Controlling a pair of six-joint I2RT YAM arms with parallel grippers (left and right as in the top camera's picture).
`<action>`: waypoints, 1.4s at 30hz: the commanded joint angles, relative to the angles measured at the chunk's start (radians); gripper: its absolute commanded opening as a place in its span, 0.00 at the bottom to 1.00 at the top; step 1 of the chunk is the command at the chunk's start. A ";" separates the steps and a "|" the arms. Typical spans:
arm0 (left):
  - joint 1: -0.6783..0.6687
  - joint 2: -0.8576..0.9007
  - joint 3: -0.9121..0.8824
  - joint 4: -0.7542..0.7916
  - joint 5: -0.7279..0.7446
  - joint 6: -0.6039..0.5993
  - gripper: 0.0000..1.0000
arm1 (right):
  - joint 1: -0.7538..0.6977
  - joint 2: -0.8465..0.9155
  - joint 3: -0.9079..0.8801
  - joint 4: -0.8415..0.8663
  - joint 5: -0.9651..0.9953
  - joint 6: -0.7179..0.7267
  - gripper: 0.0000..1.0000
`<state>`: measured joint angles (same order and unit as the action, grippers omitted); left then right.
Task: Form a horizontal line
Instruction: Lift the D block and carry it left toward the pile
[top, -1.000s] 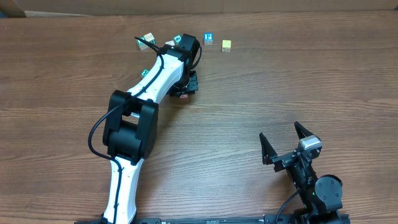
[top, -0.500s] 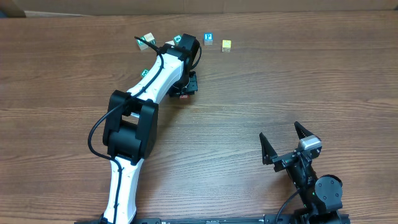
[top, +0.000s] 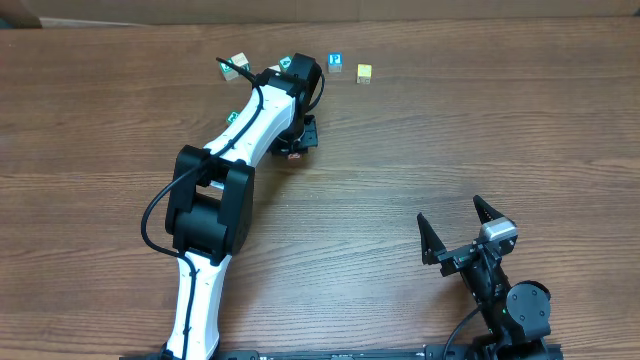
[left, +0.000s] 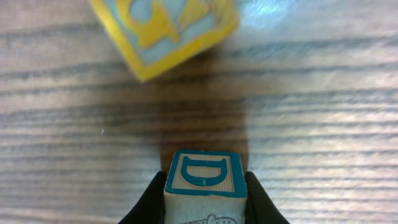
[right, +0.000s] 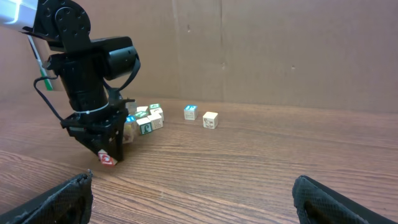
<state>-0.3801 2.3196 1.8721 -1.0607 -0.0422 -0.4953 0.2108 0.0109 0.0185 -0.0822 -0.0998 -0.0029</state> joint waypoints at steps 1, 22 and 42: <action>-0.006 -0.013 0.043 -0.031 -0.010 0.002 0.04 | -0.003 -0.008 -0.010 0.005 0.008 0.006 1.00; -0.006 -0.425 0.063 -0.328 -0.046 0.015 0.04 | -0.004 -0.008 -0.010 0.005 0.008 0.006 1.00; -0.007 -0.472 0.058 -0.510 -0.043 -0.090 0.04 | -0.003 -0.008 -0.010 0.005 0.008 0.006 1.00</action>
<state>-0.3801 1.8668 1.9182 -1.5642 -0.0731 -0.5304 0.2108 0.0109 0.0185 -0.0818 -0.0994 -0.0029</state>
